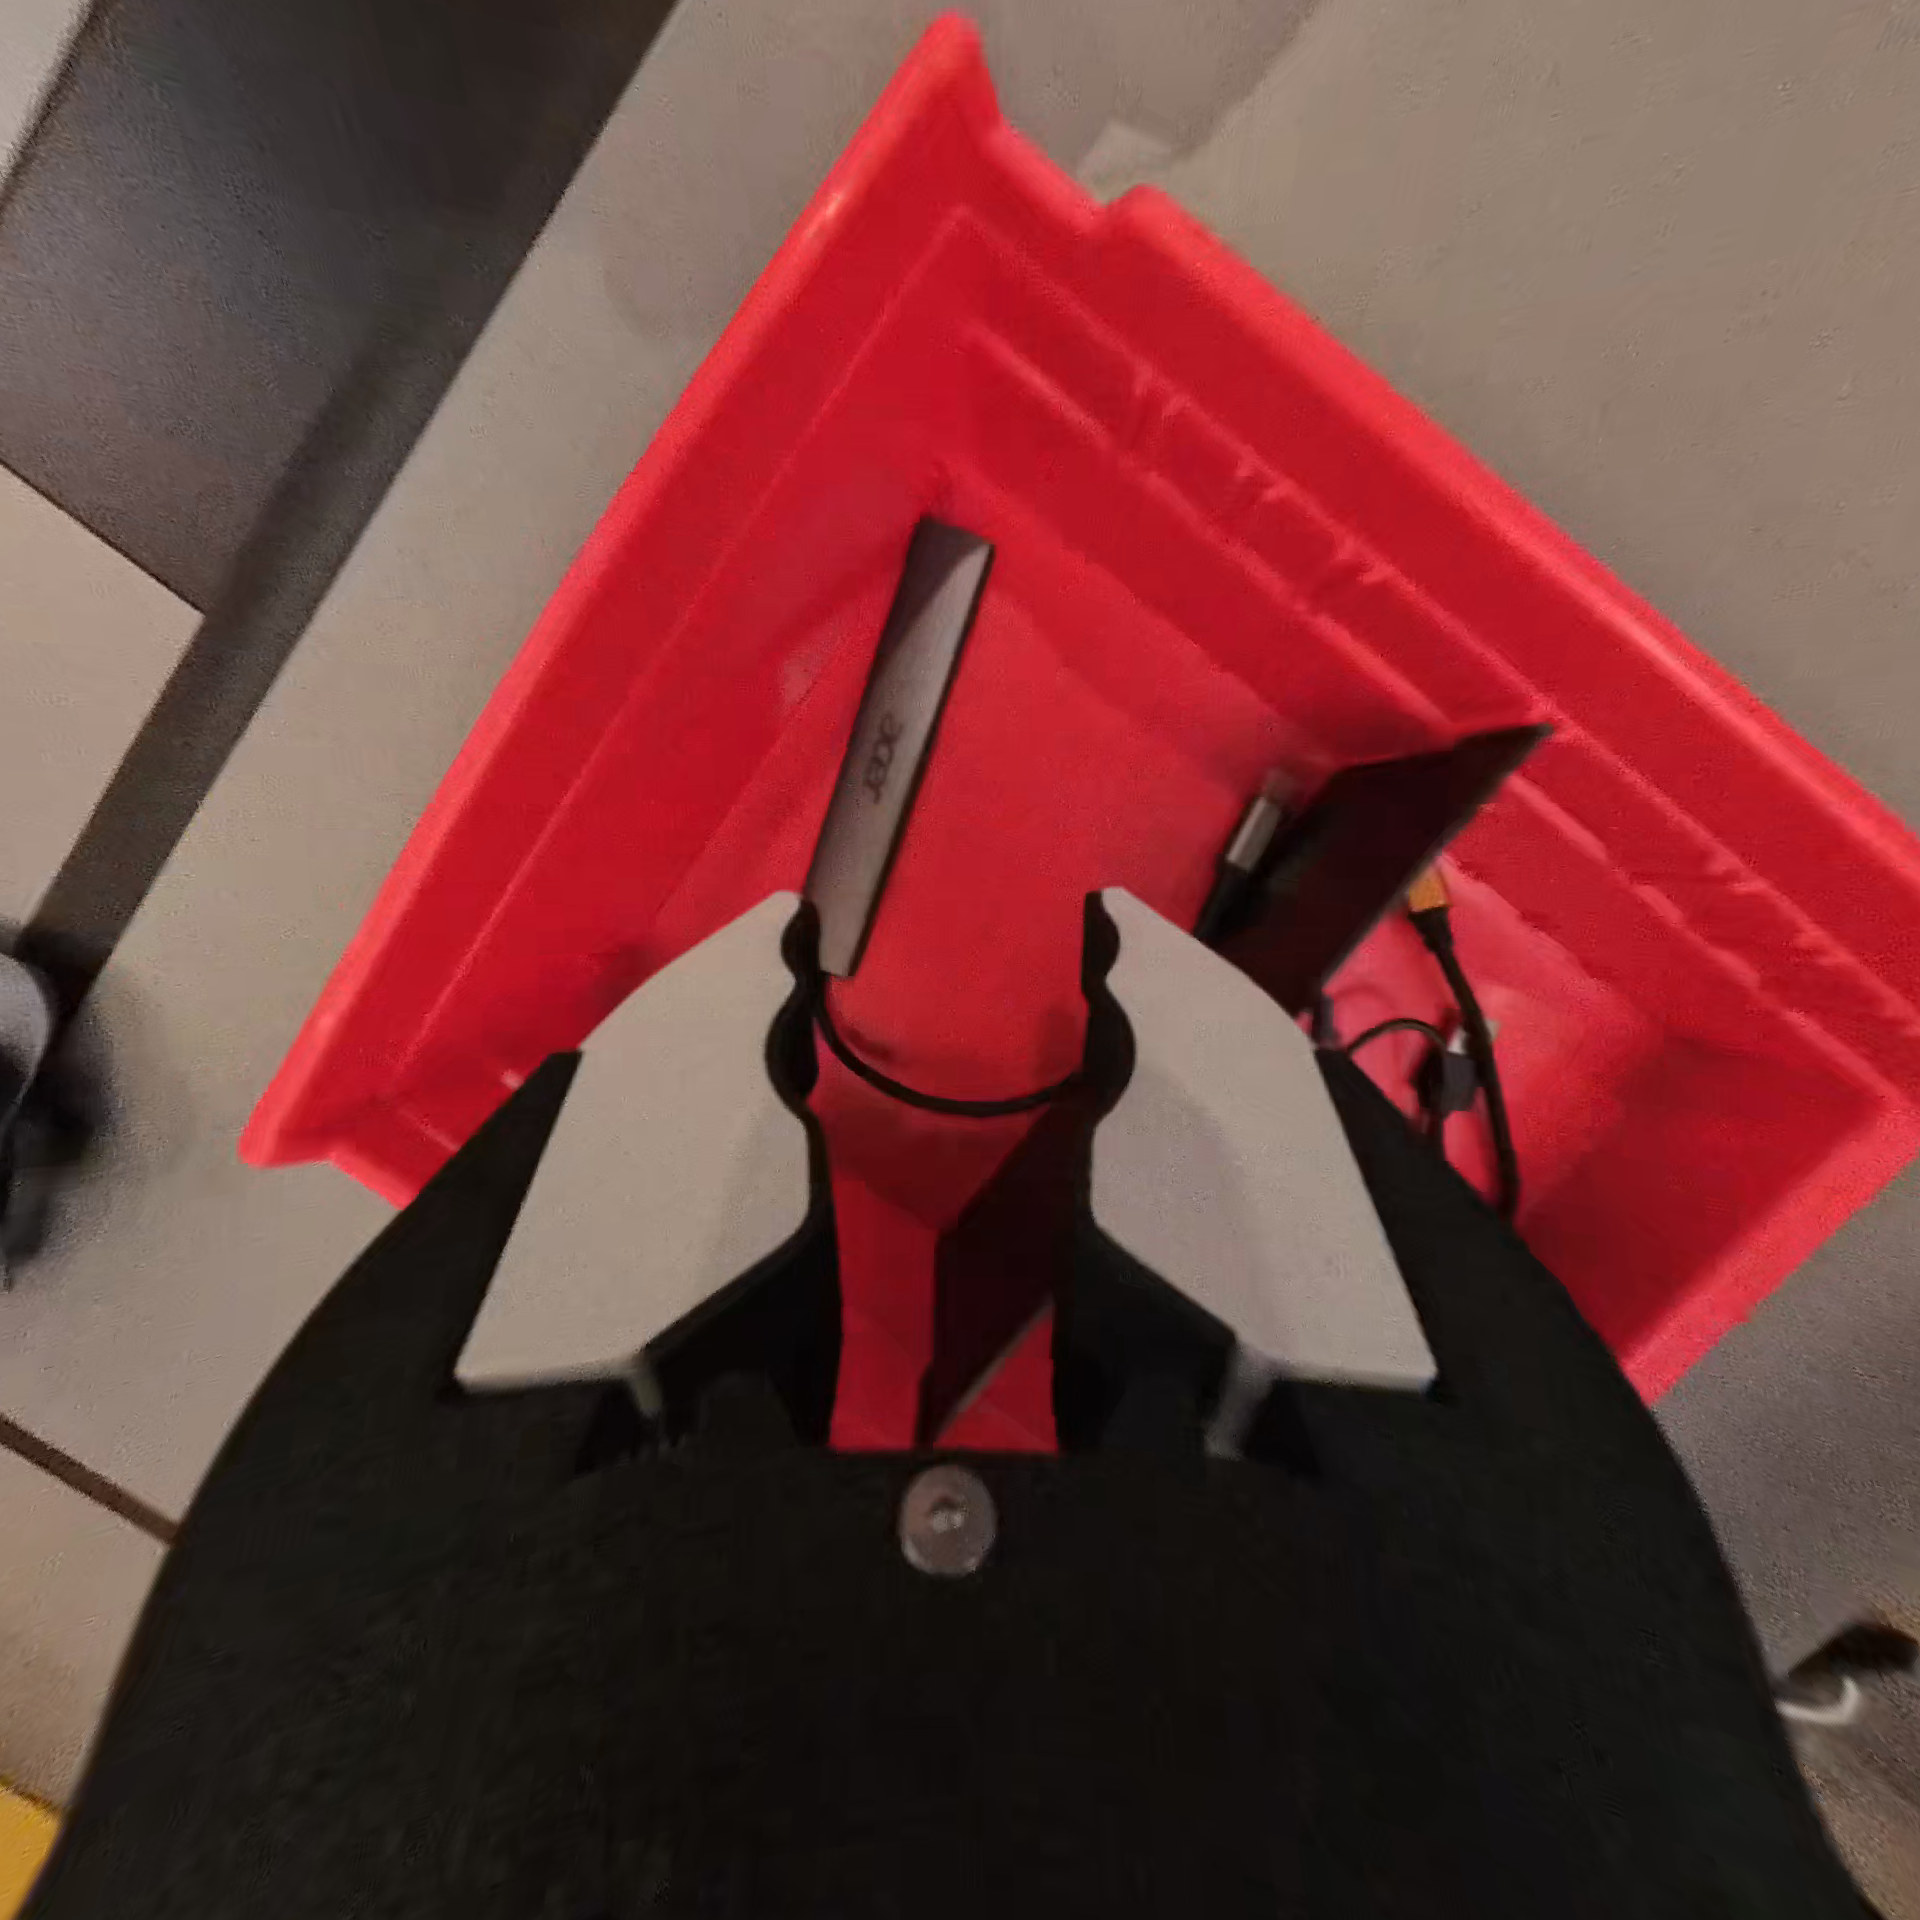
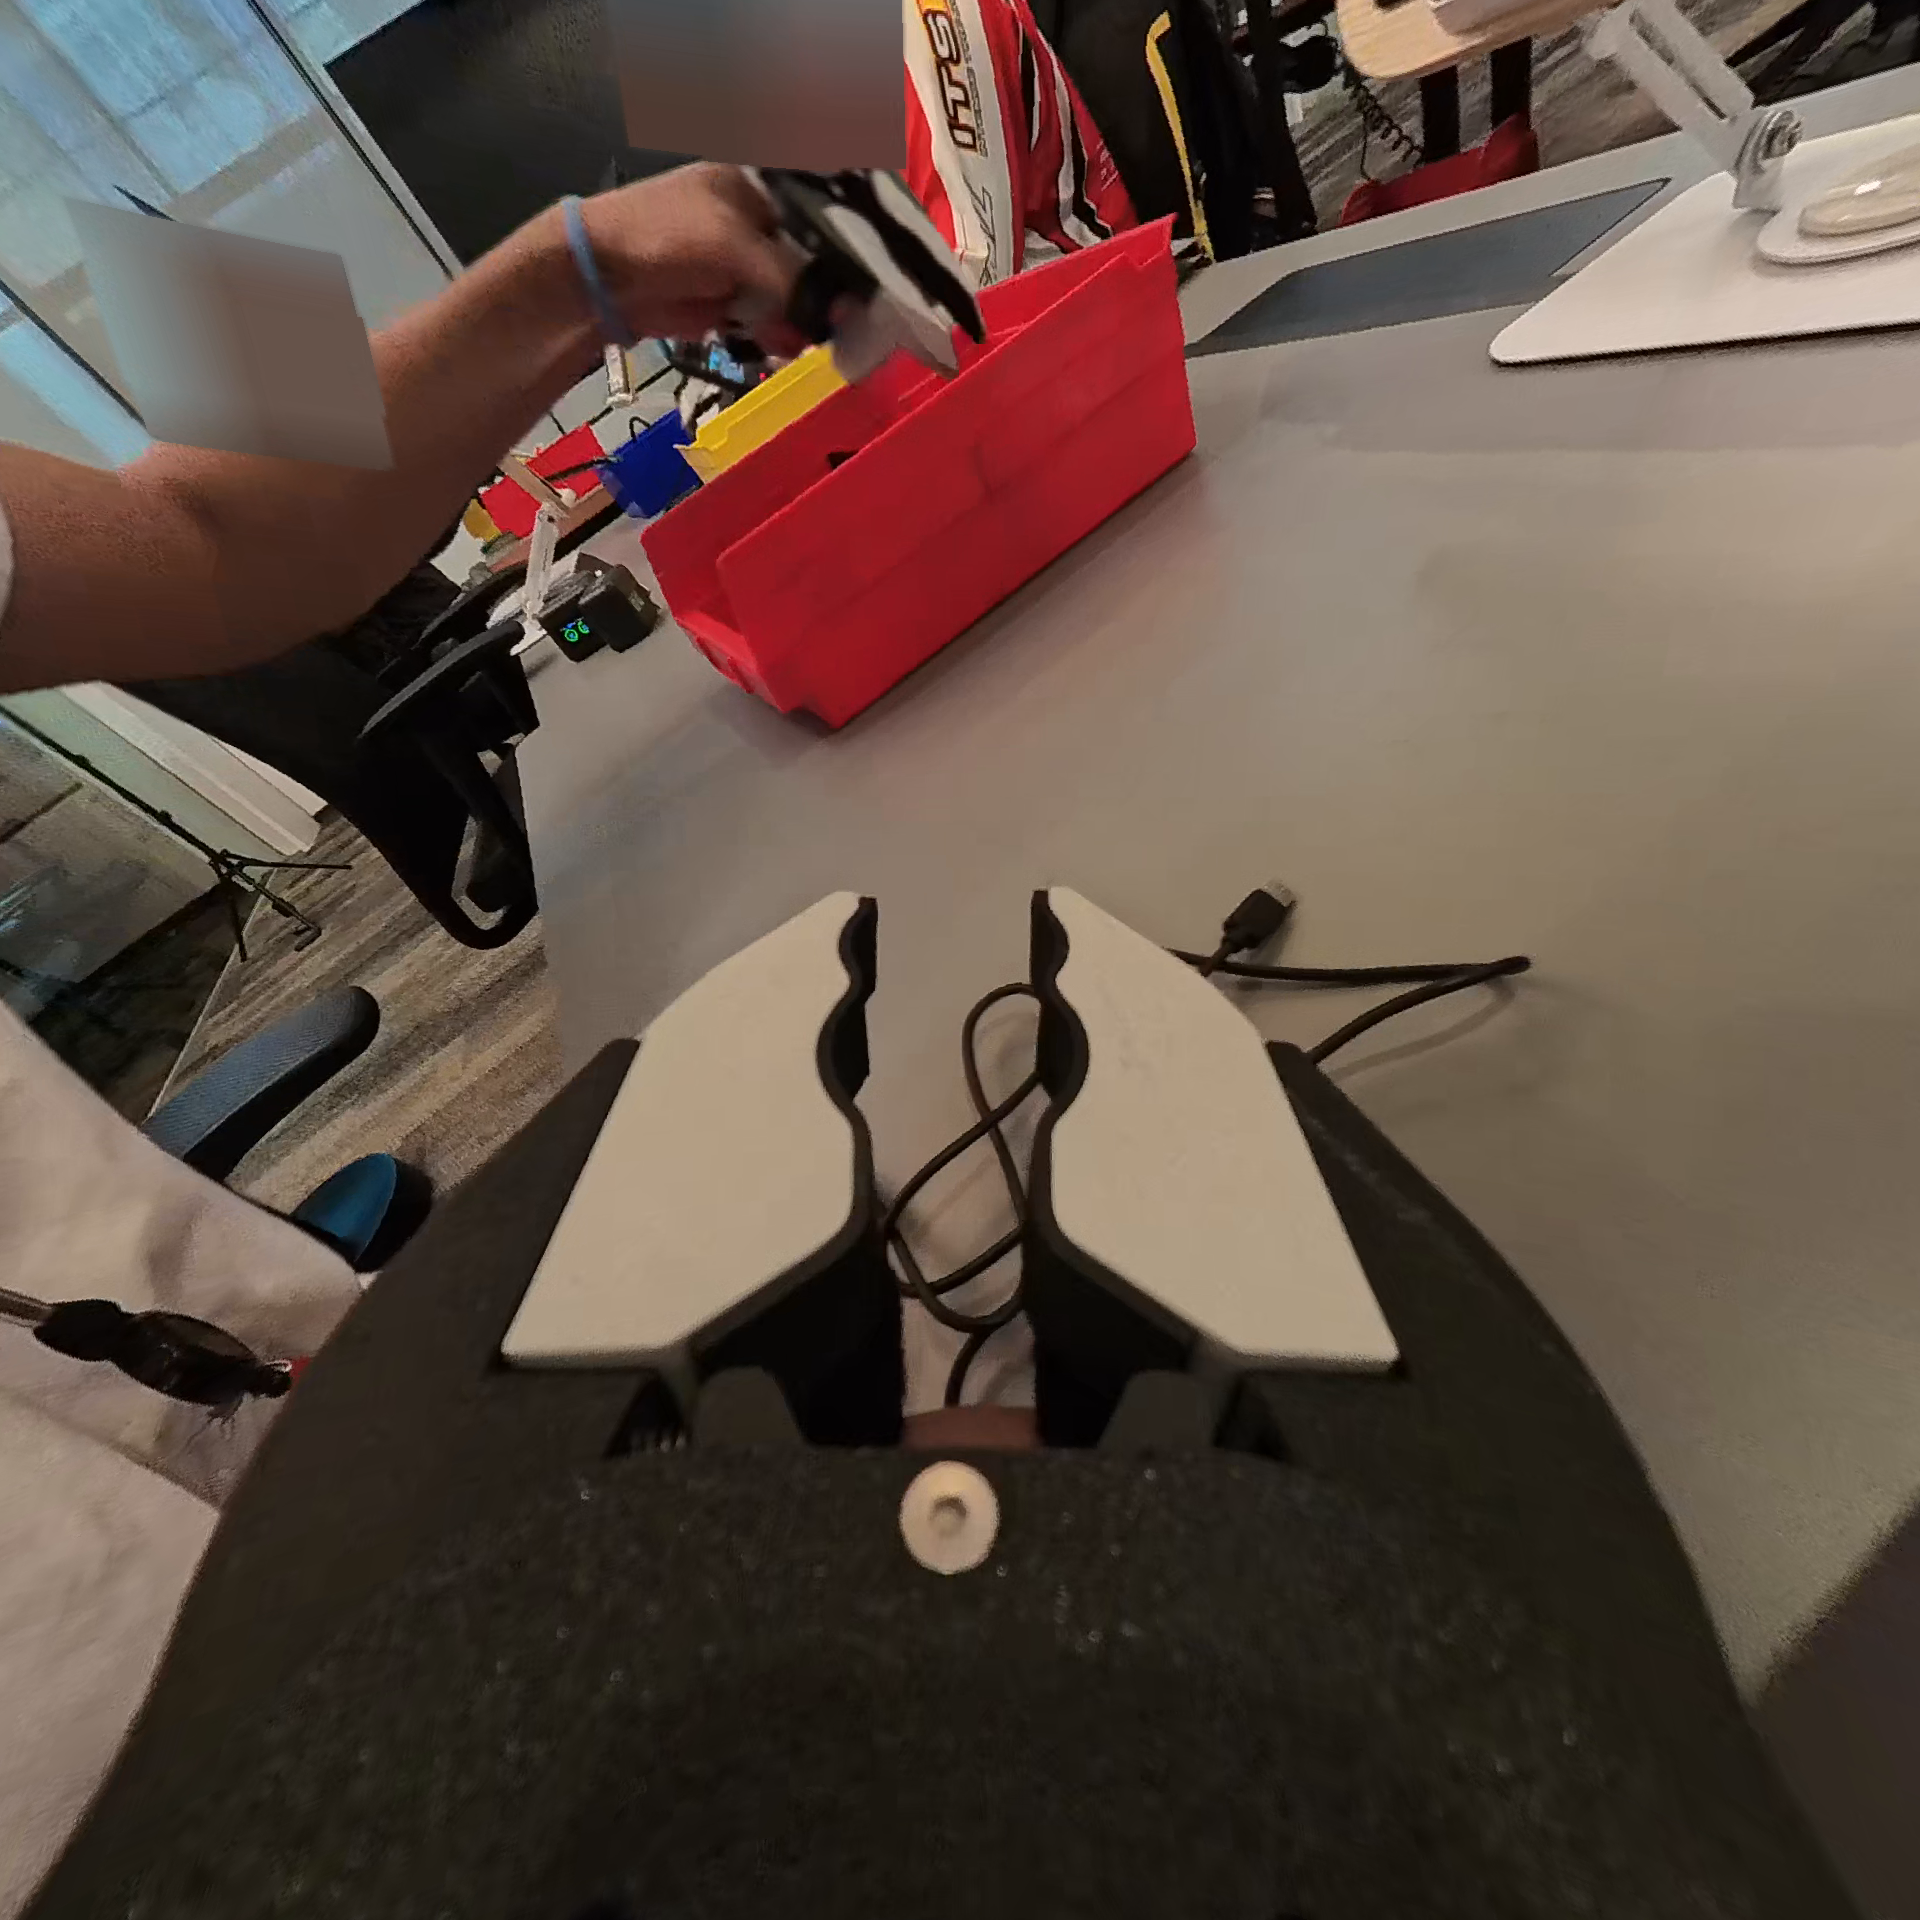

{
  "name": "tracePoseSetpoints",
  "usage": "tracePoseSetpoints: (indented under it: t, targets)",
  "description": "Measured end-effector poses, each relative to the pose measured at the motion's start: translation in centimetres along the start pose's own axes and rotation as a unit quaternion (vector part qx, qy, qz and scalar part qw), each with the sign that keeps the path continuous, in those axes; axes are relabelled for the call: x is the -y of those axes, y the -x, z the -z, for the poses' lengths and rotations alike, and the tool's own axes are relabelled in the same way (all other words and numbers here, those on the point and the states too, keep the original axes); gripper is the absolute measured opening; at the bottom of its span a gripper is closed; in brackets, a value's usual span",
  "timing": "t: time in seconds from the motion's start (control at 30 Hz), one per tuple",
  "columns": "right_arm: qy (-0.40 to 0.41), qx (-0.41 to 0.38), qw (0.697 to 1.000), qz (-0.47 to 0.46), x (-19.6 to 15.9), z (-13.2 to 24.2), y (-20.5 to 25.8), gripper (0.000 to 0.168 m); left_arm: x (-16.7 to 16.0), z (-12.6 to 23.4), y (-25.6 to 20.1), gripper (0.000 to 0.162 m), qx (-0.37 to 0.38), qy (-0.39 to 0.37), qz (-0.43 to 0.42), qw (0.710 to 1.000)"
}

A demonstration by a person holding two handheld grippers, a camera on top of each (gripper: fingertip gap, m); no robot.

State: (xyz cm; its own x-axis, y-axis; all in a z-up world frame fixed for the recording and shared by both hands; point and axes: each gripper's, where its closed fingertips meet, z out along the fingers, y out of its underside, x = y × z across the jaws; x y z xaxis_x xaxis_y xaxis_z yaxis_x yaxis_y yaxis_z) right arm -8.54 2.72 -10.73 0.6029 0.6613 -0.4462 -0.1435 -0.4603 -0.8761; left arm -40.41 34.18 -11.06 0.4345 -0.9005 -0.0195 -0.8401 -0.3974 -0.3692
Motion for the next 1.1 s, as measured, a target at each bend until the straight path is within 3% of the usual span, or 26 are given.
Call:
tracePoseSetpoints:
  t: [0.17, 0.3, 0.33, 0.47, 0.6, 0.77, 0.83, 0.93, 1.03, 1.1]
  targets:
    - [-0.013, -0.003, 1.000, -0.014, 0.4, 0.5, -0.6, 0.027, -2.0, -5.8, 1.2, 0.047, -0.041, 0.126, -0.050, 0.990]
    - [-0.023, -0.001, 0.999, -0.024, 0.7, 1.0, -0.8, 0.027, -3.3, -7.4, 2.4, 0.045, 0.009, 0.184, -0.086, 0.979]
    - [-0.025, 0.001, 0.999, -0.027, 0.8, 1.0, -0.8, 0.028, -3.4, -7.5, 2.2, 0.036, 0.004, 0.188, -0.086, 0.978]
    - [-0.030, 0.014, 0.999, -0.036, 0.9, 1.0, -0.4, 0.028, -3.4, -7.5, 1.6, 0.025, 0.006, 0.184, -0.100, 0.978]
    - [-0.025, 0.020, 0.999, -0.031, 0.7, 0.7, 0.3, 0.028, -3.3, -6.9, 1.9, 0.023, 0.066, 0.177, -0.150, 0.971]
    - [-0.016, 0.013, 1.000, -0.013, 0.4, 0.6, 0.7, 0.028, 0.5, -1.6, 2.1, 0.023, 0.196, 0.069, -0.178, 0.962]
    - [-0.015, 0.010, 1.000, -0.007, 0.3, 0.6, 0.8, 0.028, 2.3, 2.4, 1.8, 0.022, 0.280, 0.036, -0.209, 0.936]
    - [-0.014, 0.008, 1.000, 0.006, 0.3, 0.5, 1.3, 0.028, 5.0, 9.3, -0.2, 0.023, 0.423, 0.003, -0.273, 0.864]
    - [-0.015, 0.011, 1.000, 0.021, 0.3, 0.2, 2.0, 0.028, 7.9, 15.3, -4.9, 0.022, 0.528, -0.048, -0.325, 0.783]
    - [-0.022, 0.016, 0.999, 0.037, 0.5, 0.0, 2.7, 0.028, 9.5, 17.5, -9.0, 0.022, 0.558, -0.081, -0.351, 0.747]
